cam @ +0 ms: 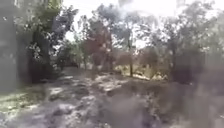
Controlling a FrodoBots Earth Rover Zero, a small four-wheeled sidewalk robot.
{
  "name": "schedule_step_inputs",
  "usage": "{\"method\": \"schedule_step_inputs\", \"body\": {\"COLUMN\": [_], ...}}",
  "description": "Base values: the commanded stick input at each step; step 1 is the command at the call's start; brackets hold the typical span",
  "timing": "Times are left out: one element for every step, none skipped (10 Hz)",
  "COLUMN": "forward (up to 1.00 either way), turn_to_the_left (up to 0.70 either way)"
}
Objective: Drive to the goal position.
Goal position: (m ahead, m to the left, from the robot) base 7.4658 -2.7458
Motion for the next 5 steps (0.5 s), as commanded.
{"method": "schedule_step_inputs", "body": {"forward": [0.7, 0.7, 0.7, 0.7, 0.7], "turn_to_the_left": [0.11, 0.05, 0.0, 0.0, 0.0]}}
